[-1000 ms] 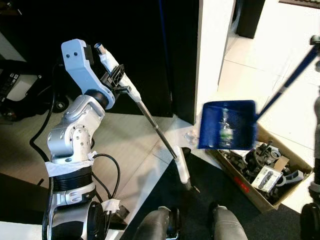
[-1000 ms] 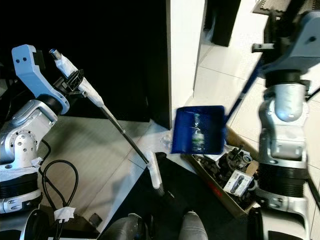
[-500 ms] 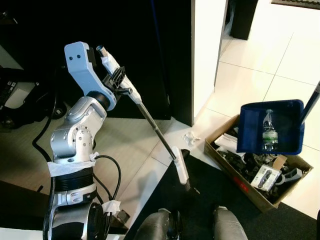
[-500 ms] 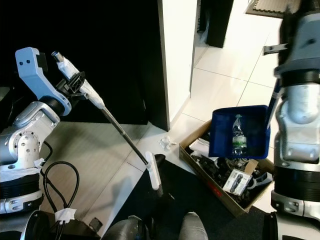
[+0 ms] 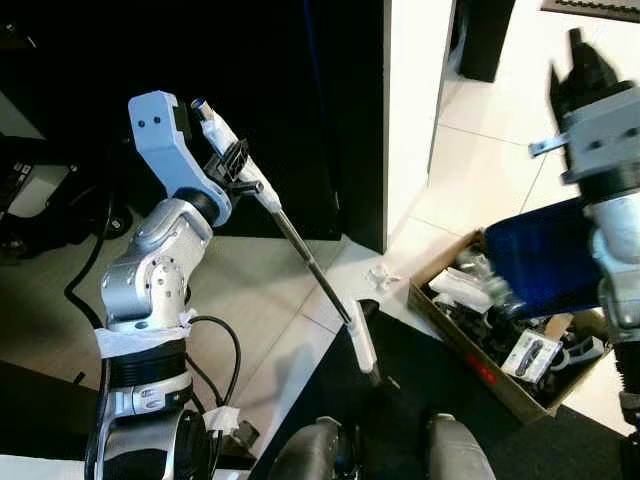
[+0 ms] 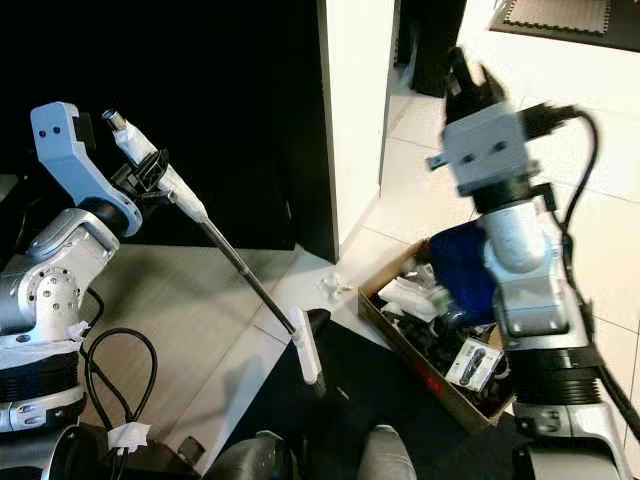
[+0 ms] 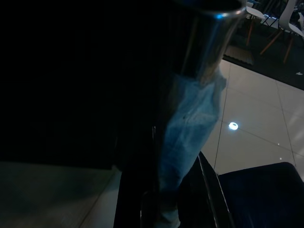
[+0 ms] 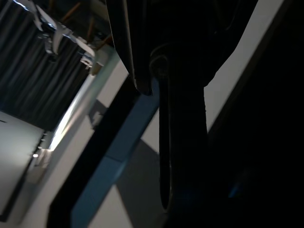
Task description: Sweep floor
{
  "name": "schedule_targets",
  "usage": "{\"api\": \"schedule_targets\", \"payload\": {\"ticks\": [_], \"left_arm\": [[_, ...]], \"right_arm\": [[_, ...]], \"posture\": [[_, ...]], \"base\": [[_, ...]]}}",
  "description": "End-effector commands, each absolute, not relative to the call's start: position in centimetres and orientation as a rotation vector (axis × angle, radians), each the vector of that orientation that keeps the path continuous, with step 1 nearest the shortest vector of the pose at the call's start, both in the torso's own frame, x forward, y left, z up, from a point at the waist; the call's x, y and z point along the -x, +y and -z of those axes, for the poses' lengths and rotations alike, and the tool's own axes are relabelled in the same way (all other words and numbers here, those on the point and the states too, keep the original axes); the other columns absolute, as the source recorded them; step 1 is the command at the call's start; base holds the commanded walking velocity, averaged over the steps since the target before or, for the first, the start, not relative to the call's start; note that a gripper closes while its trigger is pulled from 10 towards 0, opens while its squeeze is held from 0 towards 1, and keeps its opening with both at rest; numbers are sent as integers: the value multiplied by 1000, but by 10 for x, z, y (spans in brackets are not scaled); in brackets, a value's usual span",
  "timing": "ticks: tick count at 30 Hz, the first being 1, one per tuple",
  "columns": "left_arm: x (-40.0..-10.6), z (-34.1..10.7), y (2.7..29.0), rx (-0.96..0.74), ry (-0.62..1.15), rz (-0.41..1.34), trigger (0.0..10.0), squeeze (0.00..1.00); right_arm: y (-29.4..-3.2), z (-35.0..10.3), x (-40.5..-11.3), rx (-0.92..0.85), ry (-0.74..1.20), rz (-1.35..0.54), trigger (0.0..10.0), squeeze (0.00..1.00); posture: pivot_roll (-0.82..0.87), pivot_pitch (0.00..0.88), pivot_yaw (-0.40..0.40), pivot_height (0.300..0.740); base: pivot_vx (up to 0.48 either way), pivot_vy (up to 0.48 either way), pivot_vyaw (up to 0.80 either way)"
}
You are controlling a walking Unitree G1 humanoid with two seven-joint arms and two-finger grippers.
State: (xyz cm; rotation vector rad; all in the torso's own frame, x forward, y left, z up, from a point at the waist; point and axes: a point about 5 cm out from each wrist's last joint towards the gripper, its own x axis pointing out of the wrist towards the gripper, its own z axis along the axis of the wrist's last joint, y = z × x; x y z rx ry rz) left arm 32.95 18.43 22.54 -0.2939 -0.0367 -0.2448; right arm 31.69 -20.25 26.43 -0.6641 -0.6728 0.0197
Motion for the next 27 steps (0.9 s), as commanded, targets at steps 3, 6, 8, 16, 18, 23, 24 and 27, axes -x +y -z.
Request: {"api": "schedule_targets", "payload": {"ticks": [3,6,8,16,18,23,24,27], "left_arm": [[-325,-230,190,296,-77,220,10000,0],[-325,-230,190,296,-76,218,10000,0],[-324,-230,190,295,-75,218,10000,0],[-326,-227,188,272,-60,218,10000,0],[-327,-220,188,161,-45,201,10000,0],[-327,-215,189,77,-37,185,10000,0],[-326,-212,191,50,-29,174,10000,0],[-325,-208,198,-19,-27,143,10000,0]], "right_arm": [[-199,-272,-315,721,-738,-32,10000,0],[-202,-273,-315,727,-735,-20,10000,0],[-204,-274,-315,729,-738,-13,10000,0],[-230,-315,-307,521,-834,149,10000,0],[-231,-331,-305,412,-876,166,10000,0],[-219,-336,-307,314,-891,119,10000,0],[-212,-334,-309,231,-881,84,10000,0],[-183,-320,-317,118,-821,-30,10000,0]], "posture": [[-95,81,112,740],[-95,81,113,740],[-95,82,114,740],[-99,84,123,740],[-99,84,126,740],[-95,83,128,740],[-91,83,127,740],[-78,83,123,740]], "base": [[0,0,0],[0,0,0],[0,0,0],[0,0,0],[0,0,0],[0,0,0],[0,0,0],[0,0,0]]}}
